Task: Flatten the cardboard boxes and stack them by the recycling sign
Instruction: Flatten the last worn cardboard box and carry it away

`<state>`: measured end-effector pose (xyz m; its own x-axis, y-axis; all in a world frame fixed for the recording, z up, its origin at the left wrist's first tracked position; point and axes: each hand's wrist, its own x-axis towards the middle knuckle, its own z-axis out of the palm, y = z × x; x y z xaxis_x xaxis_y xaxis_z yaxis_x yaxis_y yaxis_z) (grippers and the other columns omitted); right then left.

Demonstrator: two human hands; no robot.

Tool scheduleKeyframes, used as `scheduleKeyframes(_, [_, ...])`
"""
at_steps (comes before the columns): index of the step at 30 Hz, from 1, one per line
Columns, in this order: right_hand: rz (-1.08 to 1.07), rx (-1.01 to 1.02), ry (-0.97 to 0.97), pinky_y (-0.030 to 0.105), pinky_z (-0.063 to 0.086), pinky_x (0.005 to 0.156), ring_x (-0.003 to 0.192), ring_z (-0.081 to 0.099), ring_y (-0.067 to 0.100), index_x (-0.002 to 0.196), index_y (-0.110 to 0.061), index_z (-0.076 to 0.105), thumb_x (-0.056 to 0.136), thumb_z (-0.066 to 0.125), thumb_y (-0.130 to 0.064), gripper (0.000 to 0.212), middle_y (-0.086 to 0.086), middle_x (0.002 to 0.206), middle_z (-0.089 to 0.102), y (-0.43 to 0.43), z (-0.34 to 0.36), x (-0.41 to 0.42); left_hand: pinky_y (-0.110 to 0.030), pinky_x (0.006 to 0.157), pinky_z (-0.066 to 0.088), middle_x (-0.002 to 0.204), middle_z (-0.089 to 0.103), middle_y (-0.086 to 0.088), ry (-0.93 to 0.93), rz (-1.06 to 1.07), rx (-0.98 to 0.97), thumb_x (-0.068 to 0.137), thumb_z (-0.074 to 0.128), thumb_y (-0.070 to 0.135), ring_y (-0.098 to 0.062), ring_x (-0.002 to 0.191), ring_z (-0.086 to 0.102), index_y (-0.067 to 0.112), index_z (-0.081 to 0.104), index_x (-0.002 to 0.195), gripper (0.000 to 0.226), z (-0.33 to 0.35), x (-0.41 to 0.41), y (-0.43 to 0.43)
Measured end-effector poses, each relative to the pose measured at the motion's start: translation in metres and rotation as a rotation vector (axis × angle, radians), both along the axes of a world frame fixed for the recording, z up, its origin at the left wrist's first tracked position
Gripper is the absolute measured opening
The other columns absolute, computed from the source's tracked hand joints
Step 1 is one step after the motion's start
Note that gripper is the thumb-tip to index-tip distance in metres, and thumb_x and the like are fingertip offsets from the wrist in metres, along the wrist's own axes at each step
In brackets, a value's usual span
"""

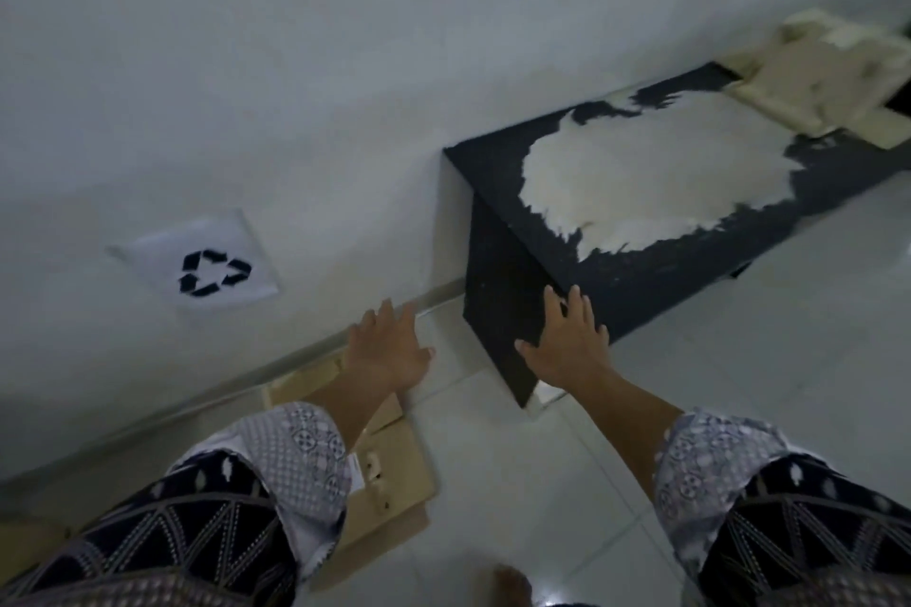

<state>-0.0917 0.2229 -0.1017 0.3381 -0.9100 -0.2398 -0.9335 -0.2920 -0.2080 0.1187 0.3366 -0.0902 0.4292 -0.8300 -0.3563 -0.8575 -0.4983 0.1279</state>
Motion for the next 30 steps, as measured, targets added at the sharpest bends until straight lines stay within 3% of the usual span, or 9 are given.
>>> scheduleKeyframes(10, [-0.188,-0.066,-0.075,0.056,0.016,0.117,0.151,-0.005,0.031,0.157,-0.025,0.0,0.087,0.051,-0.067,0.096,0.01,0.164,-0.006,-0.121,0.051,-0.139,-0.051,0.116,0.019,0.163,0.008,-0.01,-0.061,-0.197,-0.096,0.091,0.044,0.062,-0.036,0.148,0.016,0.025,0.003,0.156,0.085,0.063,-0.133,-0.169])
scheduleKeyframes(20, [-0.268,-0.029,-0.072,0.058,0.017,0.116,0.151,-0.005,0.031,0.157,-0.026,-0.003,0.087,0.052,-0.068,0.098,0.008,0.164,-0.009,-0.269,0.076,-0.316,-0.053,0.119,0.011,0.164,-0.001,-0.008,-0.035,-0.293,-0.049,0.093,0.038,0.064,-0.035,0.149,0.008,0.026,-0.003,0.156,0.084,0.08,-0.305,-0.347])
scheduleKeyframes(30, [-0.333,-0.034,-0.12,0.056,0.018,0.116,0.151,0.0,0.028,0.156,-0.029,-0.004,0.087,0.054,-0.065,0.097,0.005,0.165,-0.005,-0.403,0.09,-0.405,-0.053,0.117,0.014,0.164,0.003,-0.009,-0.081,-0.396,-0.087,0.093,0.041,0.062,-0.037,0.148,0.013,0.025,0.0,0.156,0.084,0.094,-0.416,-0.513])
